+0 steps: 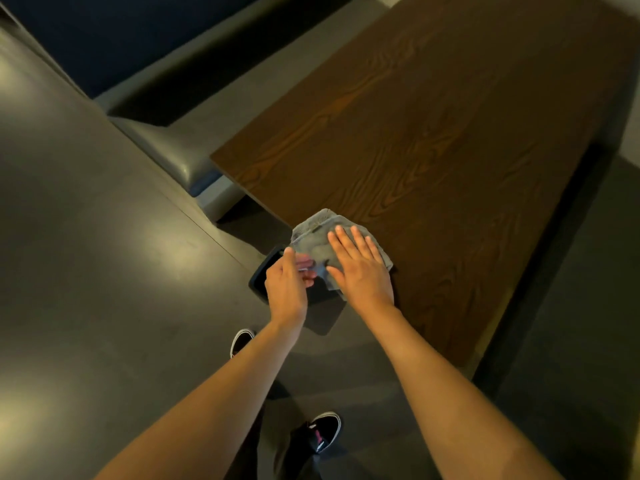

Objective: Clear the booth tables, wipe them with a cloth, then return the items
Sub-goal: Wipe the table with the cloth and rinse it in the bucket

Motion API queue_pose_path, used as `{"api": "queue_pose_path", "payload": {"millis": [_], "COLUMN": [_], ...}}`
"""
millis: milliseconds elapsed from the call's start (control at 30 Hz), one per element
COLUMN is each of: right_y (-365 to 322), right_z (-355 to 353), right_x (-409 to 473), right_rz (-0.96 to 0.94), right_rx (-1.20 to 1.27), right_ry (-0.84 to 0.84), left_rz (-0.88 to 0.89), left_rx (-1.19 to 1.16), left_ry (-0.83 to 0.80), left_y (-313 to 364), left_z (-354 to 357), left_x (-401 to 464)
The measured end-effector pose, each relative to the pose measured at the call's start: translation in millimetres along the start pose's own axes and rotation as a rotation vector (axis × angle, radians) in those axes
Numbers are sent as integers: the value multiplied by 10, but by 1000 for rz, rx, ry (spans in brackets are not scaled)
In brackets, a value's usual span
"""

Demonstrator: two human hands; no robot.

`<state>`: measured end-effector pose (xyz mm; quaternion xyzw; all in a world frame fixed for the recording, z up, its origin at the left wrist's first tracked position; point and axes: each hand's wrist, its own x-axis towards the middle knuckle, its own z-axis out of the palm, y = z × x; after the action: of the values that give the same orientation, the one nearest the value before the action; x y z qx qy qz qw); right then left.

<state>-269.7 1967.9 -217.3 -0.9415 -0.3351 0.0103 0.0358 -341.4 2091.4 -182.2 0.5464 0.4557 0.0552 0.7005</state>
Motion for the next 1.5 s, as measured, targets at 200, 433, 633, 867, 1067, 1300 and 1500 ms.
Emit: {"api": "queue_pose_path", "payload": {"millis": [200, 433, 633, 867, 1067, 1300, 1500], "right_y": [-376, -868, -1088, -1057, -963, -609, -450], "right_z": [-34, -26, -97, -311, -260, -231, -220], "right_x": [677, 1558, 2168, 2184, 2068, 2184, 2351], "right_rz": [-45, -101, -157, 156, 424, 547, 569], "right_rx": [101, 145, 364, 820, 750, 489, 406], "right_ry": [-54, -78, -165, -33, 138, 30, 16], "left_rz": [-159, -245, -286, -254, -255, 162, 372], "left_rx": [-107, -169, -229, -235, 230, 870, 1166], "left_ry": [-145, -231, -243, -263, -15, 96, 23], "left_y": [431, 962, 1349, 1422, 1525, 1588, 1841], "left_z": [-209, -647, -866, -800, -367, -378, -59], "left_x": [517, 1245, 1751, 1803, 2021, 2256, 2450]}}
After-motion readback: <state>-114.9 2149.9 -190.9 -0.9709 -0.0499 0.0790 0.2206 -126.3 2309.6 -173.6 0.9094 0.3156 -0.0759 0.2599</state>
